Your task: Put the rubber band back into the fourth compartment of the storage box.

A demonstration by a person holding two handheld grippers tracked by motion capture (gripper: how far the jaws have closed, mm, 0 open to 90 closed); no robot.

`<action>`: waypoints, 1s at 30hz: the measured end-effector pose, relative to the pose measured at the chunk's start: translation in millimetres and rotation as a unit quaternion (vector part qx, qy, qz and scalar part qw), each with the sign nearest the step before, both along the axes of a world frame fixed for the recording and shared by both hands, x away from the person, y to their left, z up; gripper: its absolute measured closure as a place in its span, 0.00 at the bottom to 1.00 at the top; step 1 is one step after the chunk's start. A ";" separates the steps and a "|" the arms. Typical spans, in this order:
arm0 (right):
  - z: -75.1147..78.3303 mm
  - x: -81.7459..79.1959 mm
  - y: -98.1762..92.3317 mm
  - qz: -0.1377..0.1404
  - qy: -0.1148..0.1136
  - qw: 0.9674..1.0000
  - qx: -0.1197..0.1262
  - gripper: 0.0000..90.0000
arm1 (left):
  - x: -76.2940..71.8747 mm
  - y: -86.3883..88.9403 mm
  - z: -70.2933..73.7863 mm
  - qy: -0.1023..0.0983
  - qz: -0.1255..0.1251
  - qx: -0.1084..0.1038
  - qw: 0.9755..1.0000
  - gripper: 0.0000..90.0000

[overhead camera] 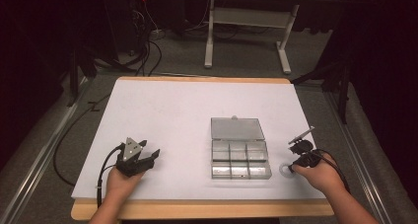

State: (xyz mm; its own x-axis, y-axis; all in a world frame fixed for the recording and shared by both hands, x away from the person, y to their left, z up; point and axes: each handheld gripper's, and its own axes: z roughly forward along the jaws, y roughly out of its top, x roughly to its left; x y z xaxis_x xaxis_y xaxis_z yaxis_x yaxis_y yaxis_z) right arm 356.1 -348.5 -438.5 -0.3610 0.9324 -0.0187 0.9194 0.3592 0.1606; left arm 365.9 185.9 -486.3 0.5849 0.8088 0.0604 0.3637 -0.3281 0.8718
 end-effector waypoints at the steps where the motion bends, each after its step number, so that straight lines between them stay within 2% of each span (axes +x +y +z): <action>1: 0.2 0.0 -0.2 0.001 -0.002 1.000 -0.001 0.92 | -0.1 -0.1 0.0 0.000 0.000 0.000 1.000 0.43; 6: 0.8 -1.2 -0.9 0.002 -0.006 1.000 0.002 0.92 | 0.0 0.0 0.0 0.000 0.001 0.000 1.000 0.43; 12: 4.2 -2.1 -4.8 -0.006 -0.009 1.000 0.028 0.92 | -0.7 -0.3 0.1 -0.003 0.000 0.003 1.000 0.43; 14: 7.3 -2.5 -4.9 -0.007 -0.012 0.999 0.029 0.92 | -0.9 -0.3 0.1 -0.003 0.000 0.003 1.000 0.43; 23: 28.1 -3.5 -0.3 0.005 -0.021 1.000 0.020 0.92 | -1.2 -0.8 0.1 -0.004 0.000 0.005 1.000 0.43; 30: 49.8 -4.3 2.8 0.011 -0.032 0.999 0.019 0.92 | -1.3 -1.0 0.0 -0.005 0.000 0.005 1.000 0.43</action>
State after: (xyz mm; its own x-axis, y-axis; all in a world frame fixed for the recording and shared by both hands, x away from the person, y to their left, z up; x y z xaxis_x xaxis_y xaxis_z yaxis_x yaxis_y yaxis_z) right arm 351.8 -345.7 -388.7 -0.3803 0.9248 -0.0068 0.8990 0.3714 0.2318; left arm 364.5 184.8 -486.3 0.5847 0.8078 0.0752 0.3544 -0.3377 0.8720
